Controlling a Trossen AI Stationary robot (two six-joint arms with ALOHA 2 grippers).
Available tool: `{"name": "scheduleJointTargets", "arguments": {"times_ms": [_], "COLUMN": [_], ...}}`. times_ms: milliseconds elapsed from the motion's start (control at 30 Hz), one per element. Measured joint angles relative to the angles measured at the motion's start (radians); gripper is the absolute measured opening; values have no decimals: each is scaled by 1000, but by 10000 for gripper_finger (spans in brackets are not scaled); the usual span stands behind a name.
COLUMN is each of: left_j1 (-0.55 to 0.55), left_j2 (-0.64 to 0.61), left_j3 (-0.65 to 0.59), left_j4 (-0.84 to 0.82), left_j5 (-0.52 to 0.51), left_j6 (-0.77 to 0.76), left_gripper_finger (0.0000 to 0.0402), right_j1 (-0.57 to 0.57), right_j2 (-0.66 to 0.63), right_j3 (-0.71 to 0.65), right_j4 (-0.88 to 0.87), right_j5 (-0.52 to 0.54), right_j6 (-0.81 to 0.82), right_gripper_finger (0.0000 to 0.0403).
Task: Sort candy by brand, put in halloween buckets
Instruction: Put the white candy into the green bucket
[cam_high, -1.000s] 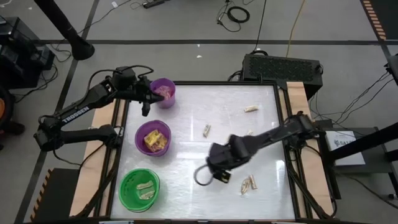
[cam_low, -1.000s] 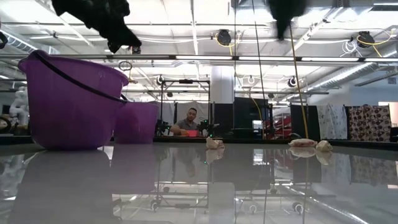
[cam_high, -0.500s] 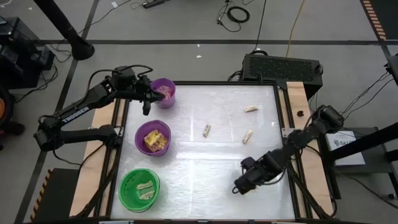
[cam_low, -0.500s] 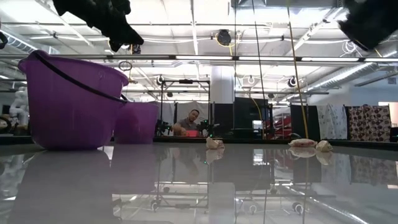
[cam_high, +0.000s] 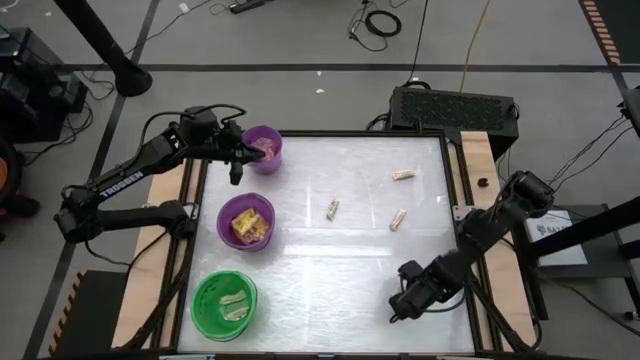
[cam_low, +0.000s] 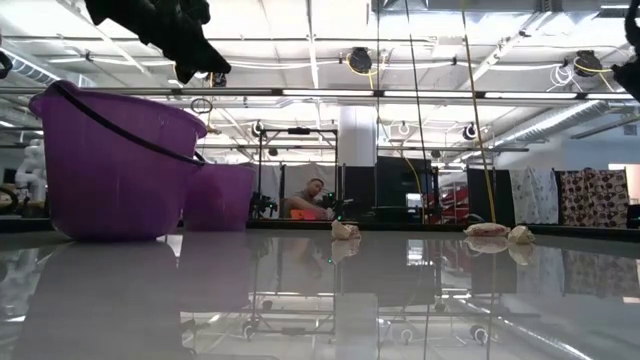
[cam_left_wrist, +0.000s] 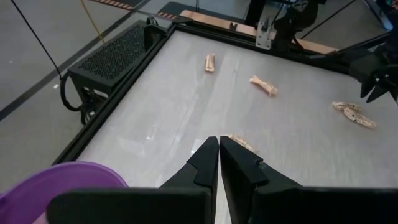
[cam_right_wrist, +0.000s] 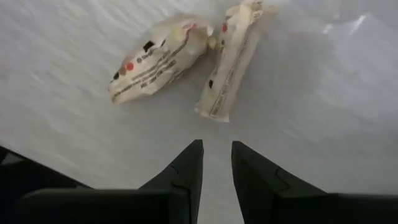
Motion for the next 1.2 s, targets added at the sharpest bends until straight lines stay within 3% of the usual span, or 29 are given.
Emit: {"name": "scheduleJointTargets", "arguments": {"times_ms": [500,1067,1200], "left_j1": [0,0,0], "left_j2": [0,0,0], "left_j3": [0,0,0], "left_j4": [-51,-68,-77], "left_j5": [0,0,0], "left_j6": [1,23,28], "left_gripper_finger": [23,23,23], "right_j1": [20,20,19], "right_j2": [0,114,124], "right_j3": [-64,-61,-61], "right_j4": [72,220,223], "right_j5": [102,115,114], "right_j6": [-229,-265,-228], "right_gripper_finger": [77,77,49]}}
